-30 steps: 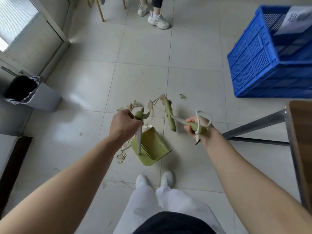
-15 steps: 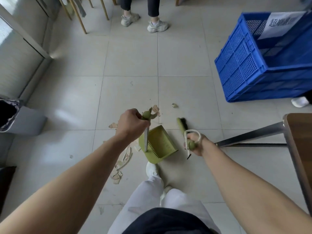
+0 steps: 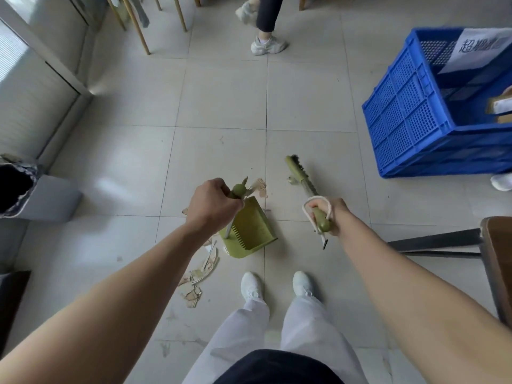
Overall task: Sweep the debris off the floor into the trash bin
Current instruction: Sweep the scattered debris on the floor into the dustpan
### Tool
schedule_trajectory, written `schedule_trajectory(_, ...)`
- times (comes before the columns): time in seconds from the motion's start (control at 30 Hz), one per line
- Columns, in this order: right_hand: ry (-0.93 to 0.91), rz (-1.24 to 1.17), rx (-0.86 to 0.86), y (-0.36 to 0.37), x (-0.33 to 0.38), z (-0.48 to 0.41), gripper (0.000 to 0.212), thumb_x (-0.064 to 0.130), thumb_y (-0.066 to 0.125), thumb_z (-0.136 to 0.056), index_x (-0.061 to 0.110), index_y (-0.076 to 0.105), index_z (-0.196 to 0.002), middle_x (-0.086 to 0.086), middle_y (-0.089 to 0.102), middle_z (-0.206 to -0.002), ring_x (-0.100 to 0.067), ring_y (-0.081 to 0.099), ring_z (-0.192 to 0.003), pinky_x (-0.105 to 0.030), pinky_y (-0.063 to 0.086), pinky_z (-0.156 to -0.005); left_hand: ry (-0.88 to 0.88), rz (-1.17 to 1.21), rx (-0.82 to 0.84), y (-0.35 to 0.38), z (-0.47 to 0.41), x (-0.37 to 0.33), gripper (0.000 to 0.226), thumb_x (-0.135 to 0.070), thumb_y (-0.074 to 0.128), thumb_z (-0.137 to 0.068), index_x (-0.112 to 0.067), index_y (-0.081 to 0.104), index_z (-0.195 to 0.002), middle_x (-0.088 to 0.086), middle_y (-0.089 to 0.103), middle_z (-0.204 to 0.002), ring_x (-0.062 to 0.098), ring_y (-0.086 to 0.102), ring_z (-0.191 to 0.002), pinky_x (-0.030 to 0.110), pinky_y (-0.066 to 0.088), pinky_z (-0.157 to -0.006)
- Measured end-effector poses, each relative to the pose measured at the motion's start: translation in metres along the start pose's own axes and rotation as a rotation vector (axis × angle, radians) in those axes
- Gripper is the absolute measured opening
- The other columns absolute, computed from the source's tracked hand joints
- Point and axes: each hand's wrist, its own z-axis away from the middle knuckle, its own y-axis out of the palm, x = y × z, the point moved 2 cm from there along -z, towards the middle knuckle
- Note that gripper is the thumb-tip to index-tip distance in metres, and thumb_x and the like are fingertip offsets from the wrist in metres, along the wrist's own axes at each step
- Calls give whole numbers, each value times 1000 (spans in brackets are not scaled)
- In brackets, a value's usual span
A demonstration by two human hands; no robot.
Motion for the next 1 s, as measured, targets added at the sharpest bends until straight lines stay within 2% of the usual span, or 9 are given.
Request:
schedule_trajectory(0.13, -52, 23, 41, -1, 29, -29, 30, -7, 42, -90, 16, 58, -102, -9, 45, -69, -22, 42, -46, -19, 40, -33, -26, -17, -55, 1, 5, 3, 20, -23, 70, -75, -16, 52, -69, 1, 57, -66, 19, 50, -58, 25, 34, -50)
schedule_trajectory(0.2, -45, 63, 62, 6, 35, -41, 23, -2, 40, -94, 15, 55, -96, -7, 44, -68, -20, 39, -50, -17, 40, -35, -62, -8, -87, 3, 7, 5, 20, -22, 70, -75, -15, 52, -69, 1, 56, -66, 18, 48, -57, 25, 33, -49)
schedule_trajectory(0.33, 71, 211, 179, 35, 17, -36, 16, 4, 41, -95, 14, 53, -94, -9, 47, -56, -19, 39, -42, -17, 36, -36, -132, 20, -156, 7, 13, 6, 20, -21, 70, -76, -6, 56, -76, 2, 54, -66, 20, 45, -57, 27, 32, -49)
schedule_trajectory(0.4, 110, 261, 247, 43, 9, -26, 17, 1, 46, -93, 6, 56, -81, -10, 49, -58, -18, 43, -36, -16, 38, -36, -164, 38, -181, 10, 15, 5, 22, -21, 69, -77, -3, 57, -79, 2, 53, -65, 20, 44, -57, 27, 32, -49)
schedule_trajectory(0.5, 124, 276, 338, 42, 9, -16, 23, -6, 45, -89, 1, 54, -68, -10, 47, -44, -13, 40, -20, -11, 35, -31, -205, 63, -210, 13, 20, 0, 19, -19, 69, -75, -3, 59, -79, 3, 55, -65, 20, 46, -57, 27, 33, -49)
schedule_trajectory(0.63, 85, 296, 330, 32, 15, -13, 15, -1, 49, -87, 4, 54, -74, -10, 47, -59, -12, 44, -26, -16, 37, -29, -257, 104, -238, 16, 29, -4, 16, -15, 69, -74, -5, 57, -75, 4, 54, -66, 19, 45, -57, 27, 34, -49)
schedule_trajectory(0.77, -17, 381, 321, 13, 32, -6, 16, -11, 49, -84, -3, 57, -72, -9, 47, -38, -16, 42, -20, -13, 36, -30, -306, 147, -296, 20, 42, -2, 18, -15, 71, -73, -7, 55, -72, 5, 53, -66, 19, 44, -57, 27, 32, -48)
schedule_trajectory(0.9, -79, 469, 249, 5, 47, -30, 12, -8, 48, -85, -1, 56, -92, -11, 45, -58, -20, 44, -32, -19, 40, -31, -371, 207, -355, 25, 63, 7, 23, -18, 72, -74, -10, 51, -68, 3, 51, -64, 20, 44, -58, 28, 32, -48)
schedule_trajectory(1.0, -10, 542, 268, 12, 43, -42, 18, -5, 42, -89, 6, 51, -78, -11, 43, -63, -20, 45, -40, -24, 43, -40, -422, 266, -409, 31, 78, 17, 21, -17, 73, -73, -9, 53, -70, 3, 52, -64, 20, 46, -58, 29, 36, -52)
